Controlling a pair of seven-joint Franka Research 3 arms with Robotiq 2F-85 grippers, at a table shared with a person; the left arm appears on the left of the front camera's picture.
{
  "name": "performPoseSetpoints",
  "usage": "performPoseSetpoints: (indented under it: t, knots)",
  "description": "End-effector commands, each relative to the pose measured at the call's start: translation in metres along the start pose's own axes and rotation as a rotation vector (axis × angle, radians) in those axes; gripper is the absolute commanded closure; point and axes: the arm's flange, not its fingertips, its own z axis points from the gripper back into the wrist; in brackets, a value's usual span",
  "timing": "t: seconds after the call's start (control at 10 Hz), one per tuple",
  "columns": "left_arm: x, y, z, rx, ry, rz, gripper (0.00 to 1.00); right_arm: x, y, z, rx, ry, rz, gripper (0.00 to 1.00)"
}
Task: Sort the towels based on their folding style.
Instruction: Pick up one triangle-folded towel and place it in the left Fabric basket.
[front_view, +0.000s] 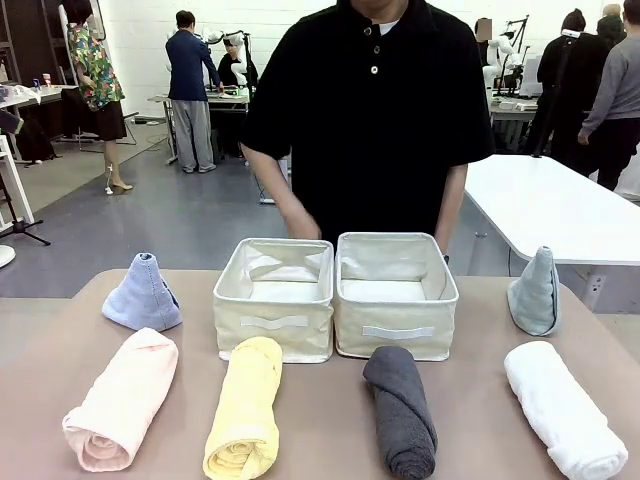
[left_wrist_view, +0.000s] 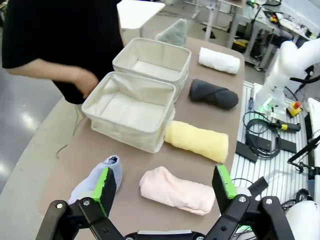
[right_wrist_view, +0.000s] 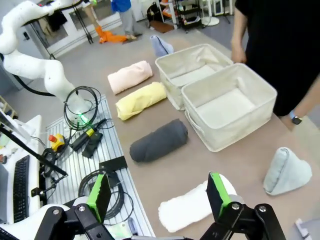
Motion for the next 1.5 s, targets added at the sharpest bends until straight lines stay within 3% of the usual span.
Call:
performPoseSetpoints:
  t: [0.0, 0.1, 0.2, 1.4]
  knots:
    - [-0.011, -0.007, 0.006, 0.078, 0.003, 0.03, 0.0, -0.007, 0.013, 0.004, -0.033, -0.02, 0.015, 0.0]
    - [-0.017, -0.006, 0.014, 0.1, -0.005, 0.063, 0.0, -0.008, 0.015, 0.006, -0.037, -0.018, 0.012, 0.0]
    - [-0.004, -0.001, 0.006, 0.032, -0.004, 0.008, 0.0, -0.008, 0.015, 0.004, -0.043, -0.005, -0.002, 0.0]
    - [-0.004, -0.001, 0.006, 0.032, -0.004, 0.008, 0.0, -0.002, 0.013, 0.014, -0.035, -0.013, 0.008, 0.0]
